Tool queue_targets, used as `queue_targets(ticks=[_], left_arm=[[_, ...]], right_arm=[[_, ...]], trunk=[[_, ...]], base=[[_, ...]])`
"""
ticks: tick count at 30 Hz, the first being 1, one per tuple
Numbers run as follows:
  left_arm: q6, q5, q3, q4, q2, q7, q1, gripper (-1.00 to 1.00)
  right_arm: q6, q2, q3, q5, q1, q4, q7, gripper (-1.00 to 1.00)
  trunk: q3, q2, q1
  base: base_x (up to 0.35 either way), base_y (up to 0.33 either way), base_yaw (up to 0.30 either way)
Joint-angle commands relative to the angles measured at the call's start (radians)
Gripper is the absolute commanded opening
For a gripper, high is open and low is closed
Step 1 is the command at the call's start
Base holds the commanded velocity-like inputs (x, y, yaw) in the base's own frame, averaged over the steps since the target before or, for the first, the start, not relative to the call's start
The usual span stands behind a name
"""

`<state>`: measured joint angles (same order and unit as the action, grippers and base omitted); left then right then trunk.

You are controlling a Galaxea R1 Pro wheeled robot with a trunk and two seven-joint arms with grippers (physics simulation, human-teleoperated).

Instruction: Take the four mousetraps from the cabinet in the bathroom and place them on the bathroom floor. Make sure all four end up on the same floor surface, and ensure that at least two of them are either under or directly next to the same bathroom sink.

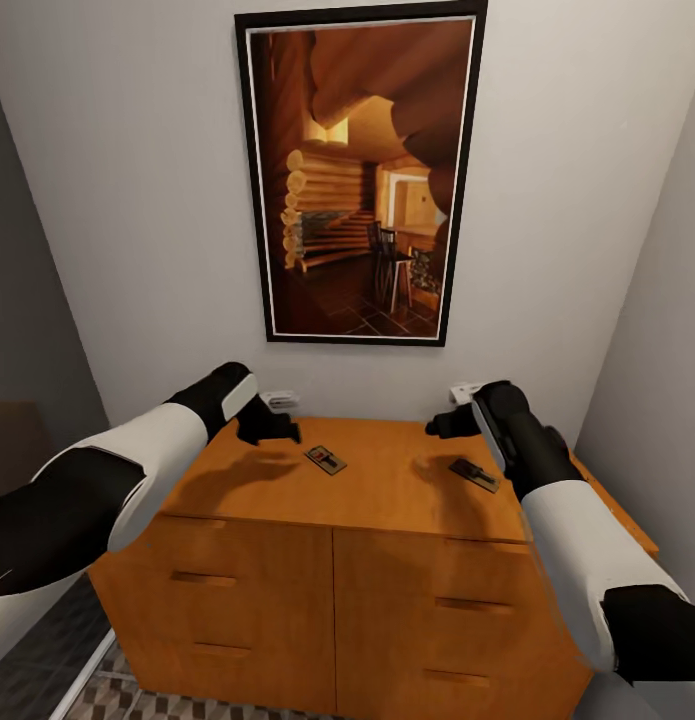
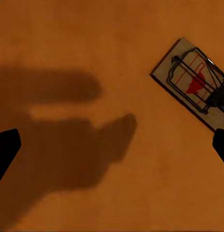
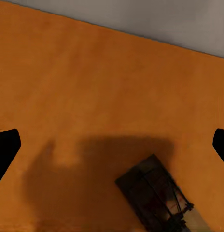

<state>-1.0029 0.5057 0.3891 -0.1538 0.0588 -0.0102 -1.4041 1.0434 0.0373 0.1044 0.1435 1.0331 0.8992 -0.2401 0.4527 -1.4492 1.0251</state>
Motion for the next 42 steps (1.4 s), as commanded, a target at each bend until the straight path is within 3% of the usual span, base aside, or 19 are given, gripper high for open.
queue_targets(ticks=[1, 5, 11, 35, 42], left_arm=[[-0.002, 0.013, 0.007, 0.0, -0.002, -0.001, -0.001, 1.0], [-0.001, 0.025, 0.007, -0.002, -0.004, -0.002, -0.001, 1.0], [0.001, 0.027, 0.007, -0.004, -0.005, -0.002, -0.001, 1.0], [0.041, 0.03, 0.008, 0.0, 0.0, -0.001, -0.001, 1.0], [0.047, 0.031, 0.008, 0.006, 0.002, -0.001, -0.001, 1.0]], right_arm=[[0.004, 0.008, 0.005, 0.007, 0.001, -0.001, -0.018, 1.0], [0.004, 0.028, 0.009, 0.008, 0.001, -0.007, -0.038, 1.0], [0.004, 0.036, 0.01, 0.008, 0.001, -0.01, -0.043, 1.0], [0.004, 0.042, 0.011, 0.008, 0.001, -0.014, -0.046, 1.0], [0.004, 0.058, 0.011, 0.008, 0.001, -0.014, -0.047, 1.0]], trunk=[[0.001, -0.001, 0.0], [0.001, -0.001, 0.0], [0.001, -0.001, 0.0], [0.001, -0.001, 0.0], [0.001, -0.001, 0.0]], base=[[0.0, 0.0, 0.0], [0.0, 0.0, 0.0], [0.0, 0.0, 0.0], [0.0, 0.0, 0.0], [0.0, 0.0, 0.0]])
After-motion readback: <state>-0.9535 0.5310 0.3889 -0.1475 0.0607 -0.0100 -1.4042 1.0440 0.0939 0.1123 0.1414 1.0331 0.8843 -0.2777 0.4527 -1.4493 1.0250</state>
